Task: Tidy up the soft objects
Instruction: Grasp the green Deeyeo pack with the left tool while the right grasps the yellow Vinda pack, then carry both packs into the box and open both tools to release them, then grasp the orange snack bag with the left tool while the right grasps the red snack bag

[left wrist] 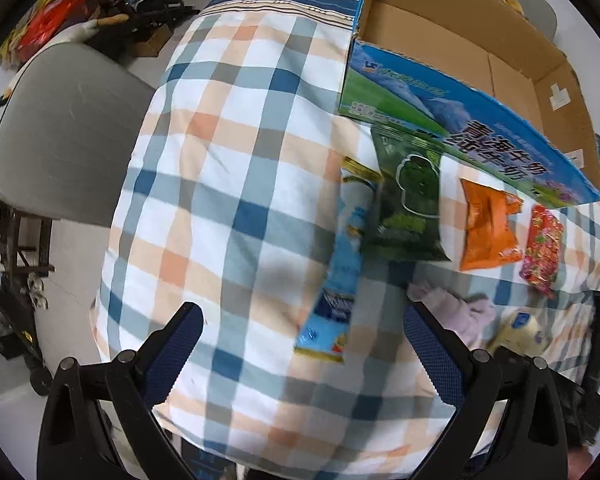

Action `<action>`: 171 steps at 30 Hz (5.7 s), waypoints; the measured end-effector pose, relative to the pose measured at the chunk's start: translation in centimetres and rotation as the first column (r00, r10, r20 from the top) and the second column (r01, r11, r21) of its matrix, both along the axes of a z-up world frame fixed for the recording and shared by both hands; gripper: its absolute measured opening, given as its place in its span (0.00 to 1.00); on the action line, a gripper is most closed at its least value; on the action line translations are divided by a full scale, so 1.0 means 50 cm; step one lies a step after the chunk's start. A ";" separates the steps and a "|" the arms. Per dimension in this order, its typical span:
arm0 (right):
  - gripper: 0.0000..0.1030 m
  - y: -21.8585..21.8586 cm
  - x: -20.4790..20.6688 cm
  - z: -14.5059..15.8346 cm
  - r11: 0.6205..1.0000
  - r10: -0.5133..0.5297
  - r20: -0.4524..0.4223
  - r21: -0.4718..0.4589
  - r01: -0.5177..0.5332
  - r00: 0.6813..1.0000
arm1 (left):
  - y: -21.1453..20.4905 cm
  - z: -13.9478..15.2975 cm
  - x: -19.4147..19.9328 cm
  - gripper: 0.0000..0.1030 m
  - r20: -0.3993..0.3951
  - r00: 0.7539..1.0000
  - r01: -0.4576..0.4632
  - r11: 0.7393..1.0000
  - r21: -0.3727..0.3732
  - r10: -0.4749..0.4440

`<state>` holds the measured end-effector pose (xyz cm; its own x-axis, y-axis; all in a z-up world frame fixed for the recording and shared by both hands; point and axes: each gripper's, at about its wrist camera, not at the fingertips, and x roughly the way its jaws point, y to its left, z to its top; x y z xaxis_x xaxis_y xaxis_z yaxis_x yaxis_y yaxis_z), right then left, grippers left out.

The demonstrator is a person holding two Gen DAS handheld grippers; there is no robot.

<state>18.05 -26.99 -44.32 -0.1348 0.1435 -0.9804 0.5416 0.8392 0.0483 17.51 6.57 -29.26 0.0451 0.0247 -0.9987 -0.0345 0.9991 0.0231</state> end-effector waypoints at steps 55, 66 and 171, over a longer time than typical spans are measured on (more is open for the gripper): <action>0.65 0.071 0.205 0.244 0.950 0.296 0.352 -0.015 -0.311 0.888 | -0.291 0.099 0.409 0.30 0.027 0.985 0.169 0.948 -0.269 -0.168; 0.65 0.028 0.443 0.176 0.940 0.340 0.232 -0.082 -0.330 0.911 | -0.368 -0.072 0.576 0.30 -0.110 0.964 0.195 0.929 -0.316 -0.240; 0.49 0.032 -0.053 0.020 0.986 0.166 0.020 -0.009 -0.166 0.986 | -0.324 -0.202 0.048 0.34 -0.120 0.962 0.232 0.965 -0.122 -0.246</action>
<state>15.42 -25.37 -43.33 -0.1359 0.1138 -0.9842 0.3935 0.9179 0.0519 19.93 -9.63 -39.36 -0.0965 -0.0765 -0.9924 0.2020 0.9748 -0.0948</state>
